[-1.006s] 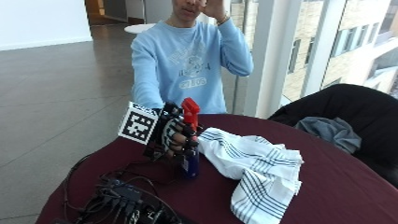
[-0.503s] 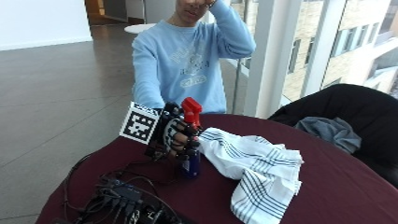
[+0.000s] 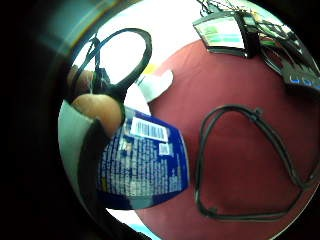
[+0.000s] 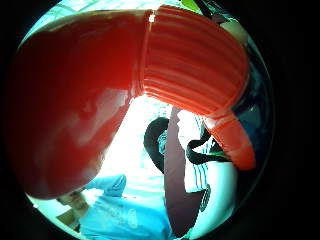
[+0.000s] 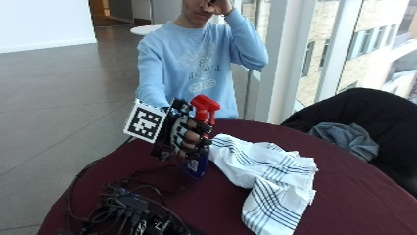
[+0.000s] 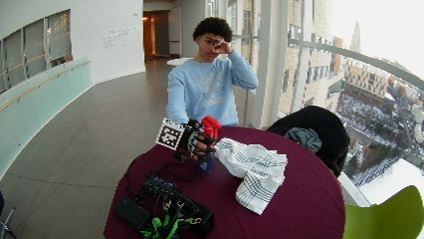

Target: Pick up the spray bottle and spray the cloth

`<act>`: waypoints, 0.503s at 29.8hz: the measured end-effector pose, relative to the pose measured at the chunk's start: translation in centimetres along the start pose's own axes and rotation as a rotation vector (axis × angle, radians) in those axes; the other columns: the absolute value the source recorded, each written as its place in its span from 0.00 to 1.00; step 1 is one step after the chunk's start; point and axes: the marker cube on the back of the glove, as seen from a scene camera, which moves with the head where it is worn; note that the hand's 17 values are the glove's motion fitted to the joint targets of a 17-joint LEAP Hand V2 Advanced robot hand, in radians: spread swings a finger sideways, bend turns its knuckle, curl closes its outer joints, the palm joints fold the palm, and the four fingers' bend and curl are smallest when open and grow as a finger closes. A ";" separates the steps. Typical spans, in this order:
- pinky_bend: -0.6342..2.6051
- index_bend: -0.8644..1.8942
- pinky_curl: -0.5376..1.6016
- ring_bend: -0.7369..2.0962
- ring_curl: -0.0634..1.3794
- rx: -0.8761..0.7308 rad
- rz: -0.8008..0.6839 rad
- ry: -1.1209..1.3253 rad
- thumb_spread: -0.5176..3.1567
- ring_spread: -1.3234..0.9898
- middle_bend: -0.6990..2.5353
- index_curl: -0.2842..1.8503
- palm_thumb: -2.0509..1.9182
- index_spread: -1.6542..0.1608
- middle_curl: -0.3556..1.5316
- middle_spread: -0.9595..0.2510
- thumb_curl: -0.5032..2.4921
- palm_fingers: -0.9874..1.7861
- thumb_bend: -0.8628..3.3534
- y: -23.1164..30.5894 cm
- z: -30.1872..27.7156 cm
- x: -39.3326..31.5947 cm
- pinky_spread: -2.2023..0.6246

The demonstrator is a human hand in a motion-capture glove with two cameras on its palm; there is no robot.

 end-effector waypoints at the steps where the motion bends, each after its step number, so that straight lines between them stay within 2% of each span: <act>1: 0.34 0.34 0.43 0.45 0.30 -0.007 -0.008 0.004 0.41 0.53 0.32 0.21 0.77 0.72 0.42 0.69 0.35 0.70 0.20 -0.1 -0.3 -0.5 0.79; 6: 0.34 0.34 0.43 0.46 0.31 -0.096 -0.065 0.072 0.40 0.54 0.32 0.21 0.77 0.72 0.42 0.69 0.35 0.73 0.20 -0.6 -1.9 -3.6 0.78; 15: 0.35 0.34 0.43 0.48 0.33 -0.341 -0.036 0.218 0.37 0.55 0.33 0.21 0.76 0.74 0.43 0.70 0.36 0.78 0.20 -1.9 -1.5 -6.6 0.74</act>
